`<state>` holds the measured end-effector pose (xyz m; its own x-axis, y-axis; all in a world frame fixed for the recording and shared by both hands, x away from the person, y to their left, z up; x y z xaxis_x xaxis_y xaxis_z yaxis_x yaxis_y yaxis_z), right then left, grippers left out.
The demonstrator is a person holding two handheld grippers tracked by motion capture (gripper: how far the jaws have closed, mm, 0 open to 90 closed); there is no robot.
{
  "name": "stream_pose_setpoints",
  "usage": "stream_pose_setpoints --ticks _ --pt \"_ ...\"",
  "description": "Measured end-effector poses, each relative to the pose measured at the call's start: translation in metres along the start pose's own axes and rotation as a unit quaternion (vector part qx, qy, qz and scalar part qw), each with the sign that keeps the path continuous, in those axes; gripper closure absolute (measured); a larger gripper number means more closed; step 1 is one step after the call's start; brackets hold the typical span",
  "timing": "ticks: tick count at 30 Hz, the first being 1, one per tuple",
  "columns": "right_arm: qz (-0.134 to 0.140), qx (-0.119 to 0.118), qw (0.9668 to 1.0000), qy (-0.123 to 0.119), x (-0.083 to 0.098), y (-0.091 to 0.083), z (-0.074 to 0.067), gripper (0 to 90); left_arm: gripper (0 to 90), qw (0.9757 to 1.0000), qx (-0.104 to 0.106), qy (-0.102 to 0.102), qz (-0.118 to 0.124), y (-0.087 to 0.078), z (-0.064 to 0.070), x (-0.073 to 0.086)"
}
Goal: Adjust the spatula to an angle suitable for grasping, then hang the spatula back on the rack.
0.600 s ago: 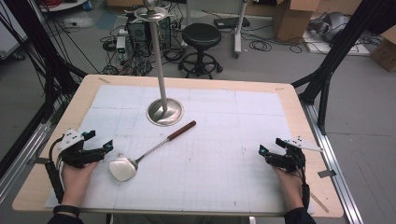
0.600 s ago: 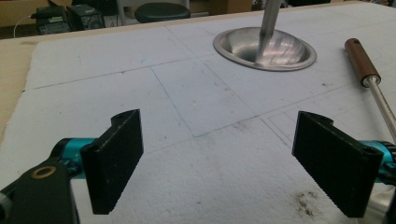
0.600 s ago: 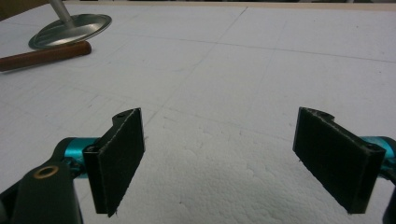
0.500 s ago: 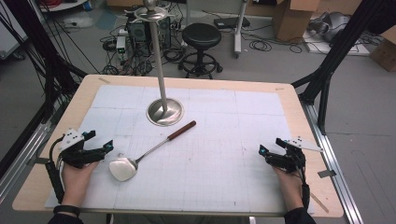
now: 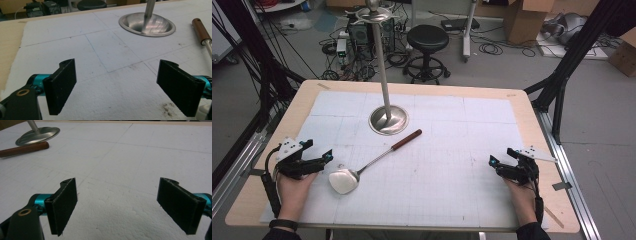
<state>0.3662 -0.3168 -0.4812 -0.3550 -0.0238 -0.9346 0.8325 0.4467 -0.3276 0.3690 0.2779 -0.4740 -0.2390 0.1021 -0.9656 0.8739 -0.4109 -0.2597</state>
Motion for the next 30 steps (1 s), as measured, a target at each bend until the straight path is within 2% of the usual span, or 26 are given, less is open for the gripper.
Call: stream_pose_setpoints --ticks 4,11,16,21,30 --pt "0.000 0.000 1.0000 -0.001 0.000 0.000 0.000 16.0 16.7 0.9999 -0.003 0.000 0.011 -0.002 0.001 -0.004" --pt "0.001 -0.001 0.9999 0.010 0.000 -0.001 0.001 16.0 16.6 0.9997 0.006 -0.005 0.023 -0.003 0.003 -0.008" --pt "0.001 0.000 1.0000 0.003 0.000 0.000 0.001 15.9 16.4 0.9996 0.006 -0.005 0.025 -0.004 0.003 -0.009" --pt "0.001 0.000 1.0000 0.005 0.000 0.000 0.001 15.9 16.1 0.9992 0.009 -0.009 0.039 -0.006 0.006 -0.015" --pt "0.000 -0.002 1.0000 0.000 0.000 0.000 0.001 15.9 15.9 0.9984 0.042 -0.007 0.036 -0.007 0.022 -0.033"
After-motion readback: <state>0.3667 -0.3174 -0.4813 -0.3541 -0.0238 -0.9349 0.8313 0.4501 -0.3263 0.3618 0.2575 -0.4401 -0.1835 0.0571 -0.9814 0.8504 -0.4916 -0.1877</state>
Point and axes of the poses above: each handheld gripper's, and its own axes: y roughly forward along the jaws, x roughly out of its underside, z roughly to its right, the point moved 8 cm from there along y, roughly forward along the jaws, and after that the axes turned 6 degrees about z, right-handed, at the moved point
